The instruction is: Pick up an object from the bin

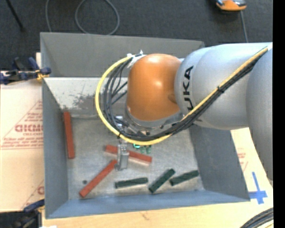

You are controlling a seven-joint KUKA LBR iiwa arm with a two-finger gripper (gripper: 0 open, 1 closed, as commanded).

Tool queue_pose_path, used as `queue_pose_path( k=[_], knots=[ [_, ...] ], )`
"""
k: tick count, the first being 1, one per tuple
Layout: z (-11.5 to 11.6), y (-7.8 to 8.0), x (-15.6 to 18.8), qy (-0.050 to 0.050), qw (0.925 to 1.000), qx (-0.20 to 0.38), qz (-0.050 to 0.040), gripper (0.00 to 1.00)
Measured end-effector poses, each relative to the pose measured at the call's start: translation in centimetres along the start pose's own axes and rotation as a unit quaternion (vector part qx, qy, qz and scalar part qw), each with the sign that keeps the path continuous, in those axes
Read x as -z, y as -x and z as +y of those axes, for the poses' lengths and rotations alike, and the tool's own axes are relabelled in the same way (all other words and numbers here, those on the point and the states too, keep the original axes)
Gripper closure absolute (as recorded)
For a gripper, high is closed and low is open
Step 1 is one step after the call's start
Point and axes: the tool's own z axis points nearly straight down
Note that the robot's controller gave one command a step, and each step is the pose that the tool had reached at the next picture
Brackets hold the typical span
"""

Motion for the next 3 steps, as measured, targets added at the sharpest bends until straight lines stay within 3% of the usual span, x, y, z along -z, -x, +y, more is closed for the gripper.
queue_pose_path(
  k=[1,2,3],
  knots=[
    [0.6,-3.0,-12.4,-0.001,0.9849,0.173,-0.0013,0.0],
    [0.7,-2.8,-12.1,0.0,0.9853,0.171,-0.0038,1.0],
    [3.2,-3.0,-0.3,0.0,0.9824,0.187,-0.0078,1.0]
  ],
)
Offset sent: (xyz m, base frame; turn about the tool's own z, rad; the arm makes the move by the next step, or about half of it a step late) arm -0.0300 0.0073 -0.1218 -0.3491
